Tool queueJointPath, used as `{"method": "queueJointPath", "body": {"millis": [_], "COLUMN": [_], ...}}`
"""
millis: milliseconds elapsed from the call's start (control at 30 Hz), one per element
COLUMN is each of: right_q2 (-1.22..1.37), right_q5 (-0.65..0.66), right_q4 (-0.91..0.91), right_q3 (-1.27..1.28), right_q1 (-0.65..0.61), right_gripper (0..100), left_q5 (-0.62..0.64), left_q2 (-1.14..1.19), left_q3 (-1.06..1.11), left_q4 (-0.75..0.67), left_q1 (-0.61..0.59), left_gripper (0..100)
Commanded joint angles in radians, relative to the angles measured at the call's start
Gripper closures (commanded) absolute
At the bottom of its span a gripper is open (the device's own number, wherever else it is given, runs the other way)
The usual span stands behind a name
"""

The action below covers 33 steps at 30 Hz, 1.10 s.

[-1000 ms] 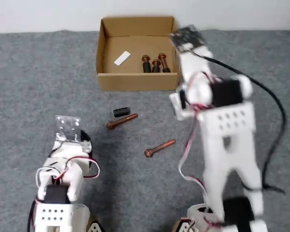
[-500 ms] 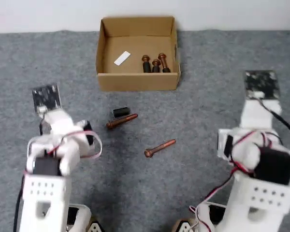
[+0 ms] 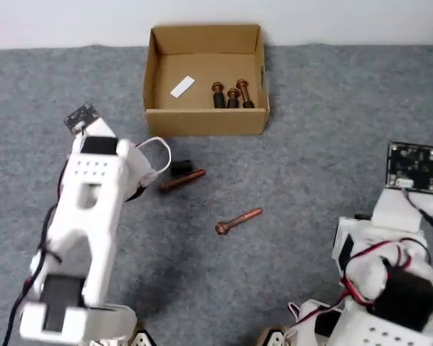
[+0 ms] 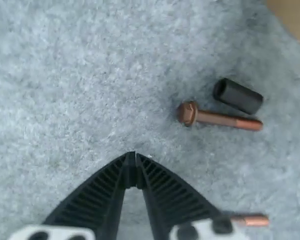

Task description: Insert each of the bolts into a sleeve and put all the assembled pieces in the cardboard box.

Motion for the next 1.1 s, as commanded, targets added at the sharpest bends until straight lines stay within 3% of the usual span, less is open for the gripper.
{"method": "queueJointPath", "body": {"millis": [0, 200, 433, 1067], "right_q2": [-0.035, -0.05, -0.05, -0.041], "right_q5": [-0.011, -0.012, -0.014, -0.012], "right_q4": [0.038, 0.038, 0.036, 0.002], "right_q3": [0.006, 0.043, 0.069, 0.069], "right_q1": [0.01, 0.01, 0.01, 0.008], "right_gripper": [99.0, 99.0, 99.0, 99.0], "left_q5": [0.035, 0.035, 0.037, 0.058], "left_q2": [0.1, 0.236, 0.373, 0.618], "left_q3": [-0.143, -0.265, -0.401, -0.549], "left_q4": [0.04, 0.04, 0.038, 0.049], "left_q1": [0.012, 0.112, 0.15, 0.147], "left_gripper": [99, 98, 81, 80]}}
